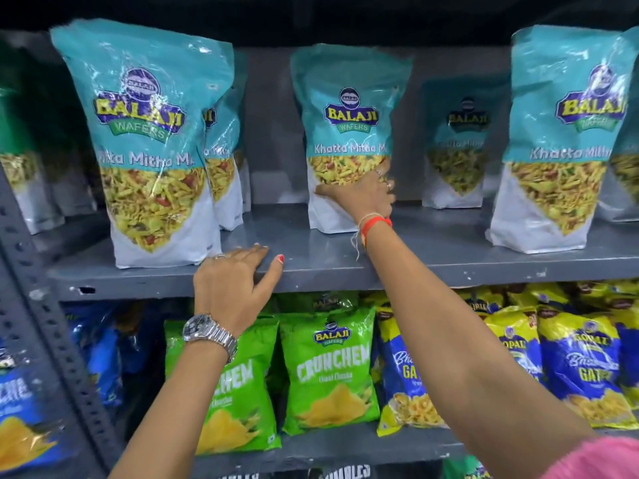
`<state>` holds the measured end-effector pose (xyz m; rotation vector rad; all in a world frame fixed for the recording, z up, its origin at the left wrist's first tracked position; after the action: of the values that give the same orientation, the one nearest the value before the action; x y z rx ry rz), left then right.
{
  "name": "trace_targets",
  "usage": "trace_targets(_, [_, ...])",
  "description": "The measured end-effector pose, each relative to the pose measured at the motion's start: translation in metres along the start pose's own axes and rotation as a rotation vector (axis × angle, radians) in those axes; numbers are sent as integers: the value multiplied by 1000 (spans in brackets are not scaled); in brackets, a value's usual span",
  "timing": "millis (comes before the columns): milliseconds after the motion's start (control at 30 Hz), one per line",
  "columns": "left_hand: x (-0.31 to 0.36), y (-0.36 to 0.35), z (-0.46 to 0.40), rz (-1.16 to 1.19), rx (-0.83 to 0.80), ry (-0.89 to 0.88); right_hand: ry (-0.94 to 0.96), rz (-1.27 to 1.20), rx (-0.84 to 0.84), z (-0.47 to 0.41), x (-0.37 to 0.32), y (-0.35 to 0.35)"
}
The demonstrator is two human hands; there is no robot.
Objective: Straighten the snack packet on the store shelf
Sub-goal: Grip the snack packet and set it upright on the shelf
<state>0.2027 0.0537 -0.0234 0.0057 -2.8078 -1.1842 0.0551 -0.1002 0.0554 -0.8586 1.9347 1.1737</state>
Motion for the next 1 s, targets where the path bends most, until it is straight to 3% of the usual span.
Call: trace_targets(1000, [8,8,4,21,74,38,-6,5,48,73,6,56])
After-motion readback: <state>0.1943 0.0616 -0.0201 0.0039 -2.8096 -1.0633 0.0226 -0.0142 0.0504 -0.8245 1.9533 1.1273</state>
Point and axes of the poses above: each hand's wrist, its own z-axis away from the middle knuckle, its own y-axis out of the back of the hand, x = y × z, the point moved 1 cm from there along -z, towards the middle knuckle, and after that the axes turned 1 degree about -x, right-handed, at the moved point
